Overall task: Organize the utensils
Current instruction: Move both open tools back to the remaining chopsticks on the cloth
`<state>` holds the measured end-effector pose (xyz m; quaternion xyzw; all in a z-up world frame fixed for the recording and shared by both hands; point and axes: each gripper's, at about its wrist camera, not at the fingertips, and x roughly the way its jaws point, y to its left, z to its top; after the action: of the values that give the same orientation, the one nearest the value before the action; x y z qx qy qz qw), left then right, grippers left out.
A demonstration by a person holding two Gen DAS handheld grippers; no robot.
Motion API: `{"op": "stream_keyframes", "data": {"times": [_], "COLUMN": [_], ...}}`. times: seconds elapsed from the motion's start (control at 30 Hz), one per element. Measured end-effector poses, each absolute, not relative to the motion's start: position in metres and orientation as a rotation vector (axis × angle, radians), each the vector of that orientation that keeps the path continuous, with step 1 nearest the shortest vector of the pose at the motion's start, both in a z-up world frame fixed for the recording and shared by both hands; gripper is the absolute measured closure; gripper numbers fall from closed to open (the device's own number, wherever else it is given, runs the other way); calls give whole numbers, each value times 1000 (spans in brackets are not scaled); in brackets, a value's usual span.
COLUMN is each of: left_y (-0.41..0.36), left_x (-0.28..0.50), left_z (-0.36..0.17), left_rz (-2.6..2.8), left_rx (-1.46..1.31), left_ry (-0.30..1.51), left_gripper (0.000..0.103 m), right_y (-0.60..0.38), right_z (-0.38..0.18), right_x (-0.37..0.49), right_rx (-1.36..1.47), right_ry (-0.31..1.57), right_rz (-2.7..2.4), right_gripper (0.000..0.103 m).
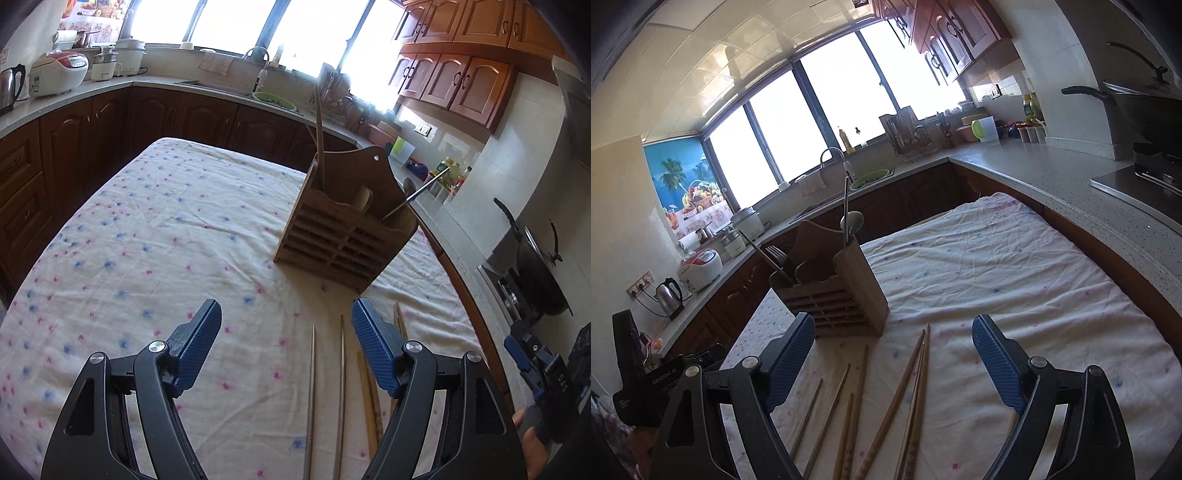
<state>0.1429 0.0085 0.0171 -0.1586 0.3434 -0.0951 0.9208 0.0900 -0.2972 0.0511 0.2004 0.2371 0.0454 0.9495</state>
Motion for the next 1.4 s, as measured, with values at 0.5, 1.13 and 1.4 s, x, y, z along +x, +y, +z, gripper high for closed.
{"op": "stream_keyframes", "data": {"times": [0.5, 1.13, 1.4], "left_y": [-8, -39, -59], "left_x": [118, 149, 181], "left_z": [-21, -36, -46], "left_rz": [-202, -233, -262], "left_rx": [-262, -140, -72], "left_ry": [826, 926, 987], "left_gripper": [28, 31, 51], "right_y": [-305, -320, -331], "right_z": [-2, -19, -38], "right_x": [44, 70, 102], "right_rx": [356, 335, 319], "right_ry": [633, 718, 818], "right_rz": [23, -22, -41], "right_gripper": [14, 20, 43]}}
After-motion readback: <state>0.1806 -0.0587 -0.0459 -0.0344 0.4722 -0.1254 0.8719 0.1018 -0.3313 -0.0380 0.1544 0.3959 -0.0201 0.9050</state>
